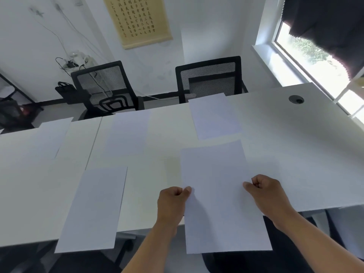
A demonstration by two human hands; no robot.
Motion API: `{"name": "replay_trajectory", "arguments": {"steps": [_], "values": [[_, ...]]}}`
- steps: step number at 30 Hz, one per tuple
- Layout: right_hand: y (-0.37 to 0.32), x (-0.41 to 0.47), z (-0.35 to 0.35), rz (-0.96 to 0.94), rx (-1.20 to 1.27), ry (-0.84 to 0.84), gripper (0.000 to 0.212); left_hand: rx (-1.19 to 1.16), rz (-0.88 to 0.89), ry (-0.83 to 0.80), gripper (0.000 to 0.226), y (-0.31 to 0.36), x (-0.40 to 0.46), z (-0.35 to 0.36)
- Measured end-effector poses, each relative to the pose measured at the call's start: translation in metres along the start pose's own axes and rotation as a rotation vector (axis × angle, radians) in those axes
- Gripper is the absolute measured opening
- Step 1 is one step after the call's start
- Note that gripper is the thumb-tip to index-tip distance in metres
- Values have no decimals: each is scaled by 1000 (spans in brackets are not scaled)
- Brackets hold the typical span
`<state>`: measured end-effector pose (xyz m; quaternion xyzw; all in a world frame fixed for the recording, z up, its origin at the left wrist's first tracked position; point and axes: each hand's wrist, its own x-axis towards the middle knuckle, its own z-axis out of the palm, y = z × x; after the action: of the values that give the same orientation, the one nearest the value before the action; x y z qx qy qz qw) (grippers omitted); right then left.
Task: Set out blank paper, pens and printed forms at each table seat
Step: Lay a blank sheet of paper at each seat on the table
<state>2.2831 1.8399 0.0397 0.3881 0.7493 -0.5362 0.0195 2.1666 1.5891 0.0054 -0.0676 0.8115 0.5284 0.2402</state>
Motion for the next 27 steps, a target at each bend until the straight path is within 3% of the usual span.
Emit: {"name": "replay_trajectory", "arguments": {"steps": [10,27], "values": [[25,44,-15,48,-101,45,42,172,-21,-15,43,2,29,42],[47,87,-12,9,-410,114,31,585,-7,73,50,9,54,75]]}}
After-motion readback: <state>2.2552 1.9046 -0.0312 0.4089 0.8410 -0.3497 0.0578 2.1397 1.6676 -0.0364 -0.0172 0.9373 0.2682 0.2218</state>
